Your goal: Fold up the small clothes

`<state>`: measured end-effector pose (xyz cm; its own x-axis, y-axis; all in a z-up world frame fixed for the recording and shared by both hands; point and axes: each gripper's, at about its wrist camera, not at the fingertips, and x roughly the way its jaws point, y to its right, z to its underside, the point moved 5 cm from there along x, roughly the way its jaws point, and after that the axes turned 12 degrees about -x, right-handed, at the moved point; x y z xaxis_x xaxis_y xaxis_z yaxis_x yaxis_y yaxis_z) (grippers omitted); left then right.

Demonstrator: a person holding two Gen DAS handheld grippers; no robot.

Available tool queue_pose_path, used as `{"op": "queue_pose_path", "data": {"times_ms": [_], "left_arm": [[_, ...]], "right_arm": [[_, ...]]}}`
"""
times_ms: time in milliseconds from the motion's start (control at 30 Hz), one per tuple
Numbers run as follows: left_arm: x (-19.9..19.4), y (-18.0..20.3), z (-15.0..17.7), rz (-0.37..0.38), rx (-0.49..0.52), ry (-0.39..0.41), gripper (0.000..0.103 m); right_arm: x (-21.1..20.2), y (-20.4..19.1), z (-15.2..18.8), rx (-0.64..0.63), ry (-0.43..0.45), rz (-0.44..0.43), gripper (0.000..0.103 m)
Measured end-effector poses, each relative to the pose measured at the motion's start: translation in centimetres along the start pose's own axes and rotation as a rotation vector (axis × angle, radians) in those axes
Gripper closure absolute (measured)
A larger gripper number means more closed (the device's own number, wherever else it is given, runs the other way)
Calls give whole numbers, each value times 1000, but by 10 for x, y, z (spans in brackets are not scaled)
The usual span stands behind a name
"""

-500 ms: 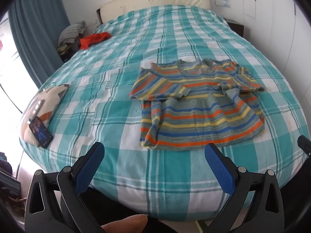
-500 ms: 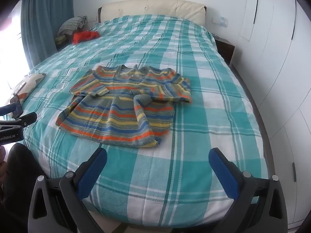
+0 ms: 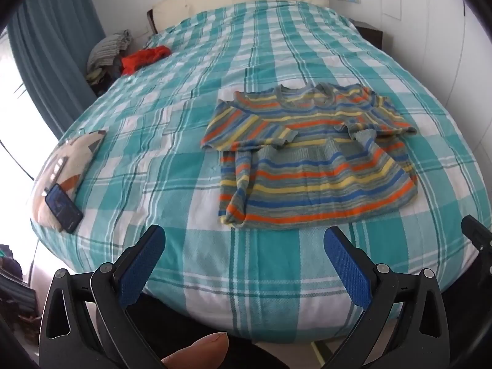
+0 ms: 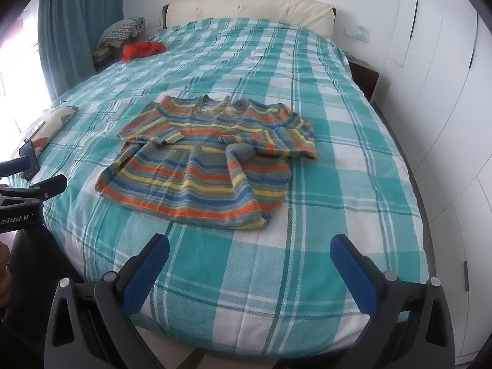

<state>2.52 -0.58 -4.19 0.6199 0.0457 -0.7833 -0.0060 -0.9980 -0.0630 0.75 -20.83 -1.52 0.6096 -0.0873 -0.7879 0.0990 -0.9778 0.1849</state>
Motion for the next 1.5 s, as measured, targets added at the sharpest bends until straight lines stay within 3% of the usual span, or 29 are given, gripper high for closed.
{"op": "queue_pose_path", "data": {"times_ms": [467, 733, 967, 1133, 1333, 1500], "left_arm": [[5, 4, 10, 12, 27, -39, 0], [29, -8, 20, 22, -30, -129, 0], [36, -23, 14, 58, -73, -124, 0], [43, -38, 14, 51, -74, -102, 0], [52, -52, 26, 95, -106, -126, 0], [57, -48, 34, 114, -135, -134, 0]], "right_arm": [[0, -5, 6, -8, -10, 9, 0], [3, -6, -3, 49, 50, -87, 0], [15, -21, -22, -76, 50, -67, 0], [35, -6, -30, -56, 30, -54, 0], [82, 29, -36, 23, -41, -128, 0], [128, 38, -91, -61, -45, -106, 1]]}}
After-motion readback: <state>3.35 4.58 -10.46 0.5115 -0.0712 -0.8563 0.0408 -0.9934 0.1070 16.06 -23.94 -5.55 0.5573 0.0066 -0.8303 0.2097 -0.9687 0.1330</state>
